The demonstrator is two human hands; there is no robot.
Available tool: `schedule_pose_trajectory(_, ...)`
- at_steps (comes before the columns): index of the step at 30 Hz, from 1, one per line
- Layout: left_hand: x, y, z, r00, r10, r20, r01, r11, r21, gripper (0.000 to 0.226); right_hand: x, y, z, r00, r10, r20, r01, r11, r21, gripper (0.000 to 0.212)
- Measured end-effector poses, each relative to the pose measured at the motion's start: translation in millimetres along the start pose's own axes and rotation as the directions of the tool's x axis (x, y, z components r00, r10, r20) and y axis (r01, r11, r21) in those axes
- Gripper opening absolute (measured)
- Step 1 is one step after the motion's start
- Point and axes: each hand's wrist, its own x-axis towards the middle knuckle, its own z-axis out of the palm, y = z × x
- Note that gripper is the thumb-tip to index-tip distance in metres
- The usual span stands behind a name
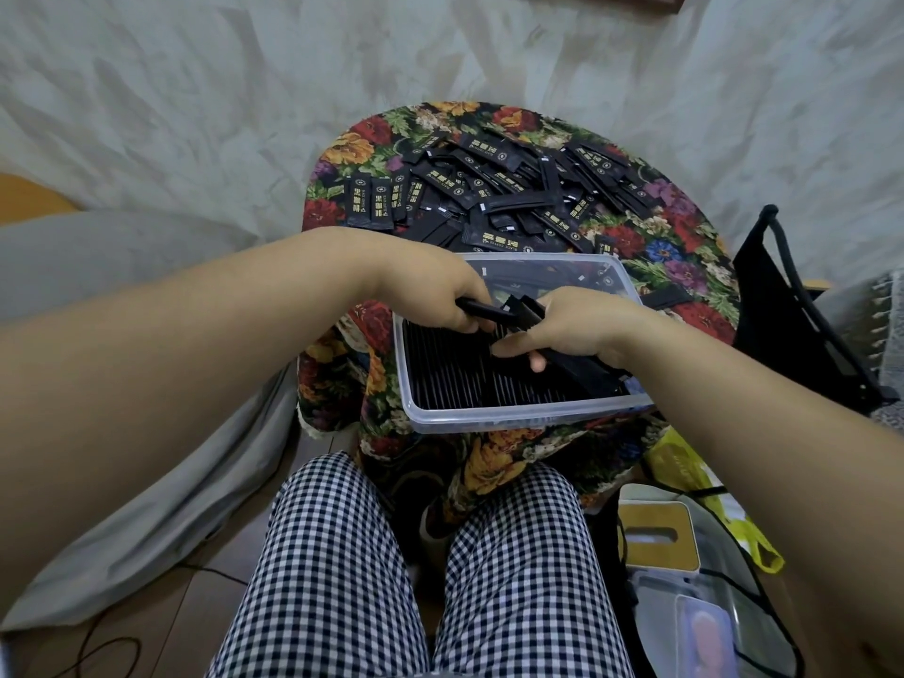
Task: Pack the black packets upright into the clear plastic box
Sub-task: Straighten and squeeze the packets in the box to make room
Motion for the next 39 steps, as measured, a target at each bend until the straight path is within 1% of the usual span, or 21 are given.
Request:
schedule_pose_trajectory(1,0,1,0,1.000,0.000,0.006,0.000,1.000,0.009,0.015,0,2,-3,1.000,-0.013,0.000,0.013,1.000,-0.010,0.031)
schedule_pose_trajectory(2,0,0,2,1.000,0.005,0.013,-0.006,1.000,0.019,0.010,-1,5,-6,1.000,-0.023,0.005,0.023,1.000,0.002,0.024)
schedule_pose_trajectory(3,1,1,3,1.000,0.010,0.020,-0.010,1.000,0.025,0.010,0,8,-8,1.000,-0.028,0.012,0.027,0.999,0.032,0.014)
schedule_pose_trajectory(4,2,1,4,1.000,0.015,0.028,-0.015,0.999,0.029,0.012,0,12,-9,1.000,-0.027,0.013,0.026,0.997,0.069,0.007)
schedule_pose_trajectory(7,3,3,3,1.000,0.007,0.011,-0.008,0.999,0.040,0.026,2,22,-11,1.000,-0.008,0.002,0.007,0.987,0.163,0.005)
schedule_pose_trajectory(10,2,8,-1,1.000,-0.004,-0.004,0.004,1.000,-0.016,0.029,3,29,-13,1.000,-0.020,0.006,0.019,0.976,0.218,0.009)
schedule_pose_trajectory(12,0,11,-3,1.000,-0.019,0.020,0.020,0.998,-0.066,0.028,3,32,-16,0.999,-0.045,0.002,0.043,0.981,0.188,0.014)
schedule_pose_trajectory(14,-1,12,-2,0.999,-0.031,0.014,0.032,0.995,-0.098,0.028,2,34,-17,0.997,-0.072,-0.002,0.072,0.986,0.149,0.016)
schedule_pose_trajectory(16,-1,12,-2,0.999,-0.033,-0.004,0.032,0.994,-0.105,0.029,2,36,-18,0.996,-0.086,-0.007,0.087,0.985,0.147,0.015)
schedule_pose_trajectory(20,-3,15,0,0.998,-0.044,0.037,0.049,0.991,-0.126,0.030,3,38,-18,0.998,-0.065,-0.022,0.068,0.989,0.131,0.010)
schedule_pose_trajectory(22,-5,16,-1,0.998,-0.057,-0.017,0.053,0.983,-0.177,0.029,4,39,-19,0.999,-0.045,-0.016,0.047,0.993,0.106,0.017)
schedule_pose_trajectory(24,-2,13,-2,0.987,-0.090,-0.136,0.057,0.971,-0.230,0.027,6,41,-20,0.999,-0.033,-0.021,0.035,0.995,0.093,0.024)
schedule_pose_trajectory(25,0,11,-2,0.979,-0.111,-0.170,0.066,0.965,-0.255,0.025,6,41,-21,0.999,-0.031,-0.032,0.034,0.995,0.091,0.022)
schedule_pose_trajectory(26,1,11,-3,0.977,-0.129,-0.171,0.079,0.960,-0.270,0.025,6,42,-21,0.998,-0.034,-0.045,0.038,0.994,0.100,0.019)
schedule_pose_trajectory(29,5,11,-3,0.986,-0.144,-0.087,0.115,0.955,-0.273,0.026,5,40,-21,0.995,-0.054,-0.083,0.066,0.988,0.140,0.017)
schedule_pose_trajectory(32,6,12,-5,0.987,-0.146,-0.074,0.117,0.947,-0.298,0.025,4,37,-20,0.992,-0.057,-0.113,0.081,0.971,0.227,0.013)
schedule_pose_trajectory(35,6,10,-4,0.983,-0.139,-0.122,0.095,0.945,-0.313,0.022,6,37,-20,0.992,-0.058,-0.114,0.096,0.926,0.365,0.006)
schedule_pose_trajectory(37,3,11,-4,0.973,-0.137,-0.185,0.076,0.950,-0.303,0.022,7,37,-21,0.992,-0.052,-0.114,0.097,0.895,0.435,0.008)
schedule_pose_trajectory(39,-3,11,-5,0.959,-0.122,-0.257,0.035,0.948,-0.317,0.022,8,35,-22,0.989,-0.040,-0.142,0.103,0.875,0.473,0.009)
